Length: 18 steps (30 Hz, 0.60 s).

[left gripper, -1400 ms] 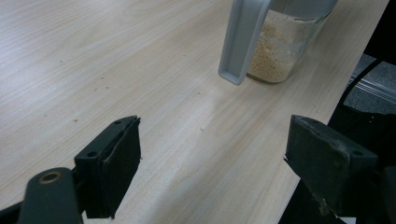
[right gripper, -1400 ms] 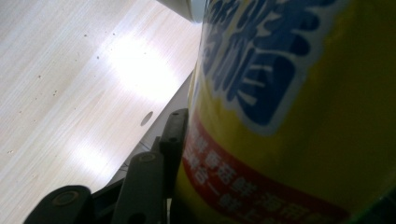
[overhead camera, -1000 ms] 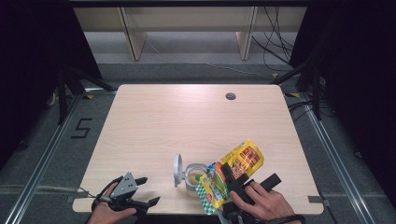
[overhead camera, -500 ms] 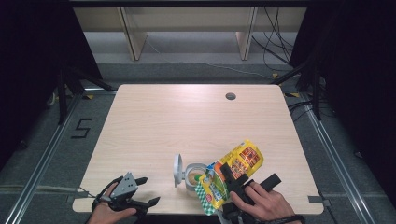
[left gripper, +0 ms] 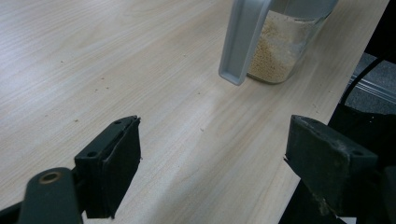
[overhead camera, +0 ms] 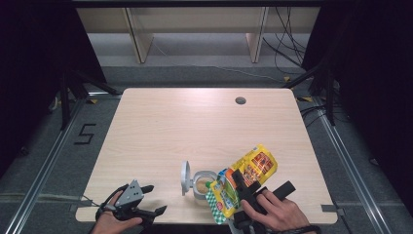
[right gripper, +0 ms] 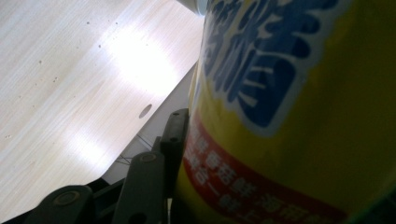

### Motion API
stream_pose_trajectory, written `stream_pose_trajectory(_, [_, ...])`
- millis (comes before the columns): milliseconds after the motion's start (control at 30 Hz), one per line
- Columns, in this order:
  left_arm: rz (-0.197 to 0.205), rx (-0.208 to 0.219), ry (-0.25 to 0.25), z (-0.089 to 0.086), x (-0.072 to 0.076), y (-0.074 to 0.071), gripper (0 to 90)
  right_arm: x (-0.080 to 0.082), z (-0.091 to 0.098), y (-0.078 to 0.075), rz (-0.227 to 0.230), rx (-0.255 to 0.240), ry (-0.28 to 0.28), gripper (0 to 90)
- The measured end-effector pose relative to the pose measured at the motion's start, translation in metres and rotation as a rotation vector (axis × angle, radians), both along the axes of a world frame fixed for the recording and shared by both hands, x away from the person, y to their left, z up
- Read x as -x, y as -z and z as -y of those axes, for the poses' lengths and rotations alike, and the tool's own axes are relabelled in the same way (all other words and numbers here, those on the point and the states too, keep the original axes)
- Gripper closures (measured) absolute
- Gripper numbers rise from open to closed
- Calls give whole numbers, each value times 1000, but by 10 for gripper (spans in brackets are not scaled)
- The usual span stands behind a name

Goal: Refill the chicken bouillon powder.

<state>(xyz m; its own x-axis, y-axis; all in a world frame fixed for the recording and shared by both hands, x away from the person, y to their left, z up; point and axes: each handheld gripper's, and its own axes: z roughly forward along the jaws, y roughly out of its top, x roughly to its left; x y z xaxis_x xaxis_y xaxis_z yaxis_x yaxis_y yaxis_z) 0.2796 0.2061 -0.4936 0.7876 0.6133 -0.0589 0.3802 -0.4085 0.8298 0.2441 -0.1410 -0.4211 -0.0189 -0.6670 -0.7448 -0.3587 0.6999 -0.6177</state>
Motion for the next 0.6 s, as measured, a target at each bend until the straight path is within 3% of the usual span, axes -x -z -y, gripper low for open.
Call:
stream_pose_trajectory(33, [1, -9, 4, -1, 0, 0, 175, 0, 1, 1, -3, -21, 16, 630])
stream_pose_trajectory(67, [4, -23, 11, -2, -1, -1, 175, 0, 1, 0, -2, -7, 12, 632])
stream_pose_trajectory(133, [-14, -6, -8, -1, 1, 0, 175, -1, 2, 0, -5, -1, 16, 640])
stream_pose_trajectory(200, [4, -19, 10, -1, -1, -1, 175, -1, 2, 0, 9, -1, 8, 640])
stream_pose_trajectory(300, [1, -15, 7, -1, -1, 0, 175, -1, 4, -1, -5, -10, 23, 642])
stream_pose_trajectory(333, [-6, -11, 2, -1, 0, 0, 175, -1, 3, -2, 11, -10, 7, 643])
stream_pose_trajectory(367, [-20, 1, -11, 0, 1, 0, 175, -1, 3, -2, -1, -7, 9, 643])
stream_pose_trajectory(600, [0, -6, 3, -1, 0, 0, 175, -2, 5, -3, 7, -14, 9, 644])
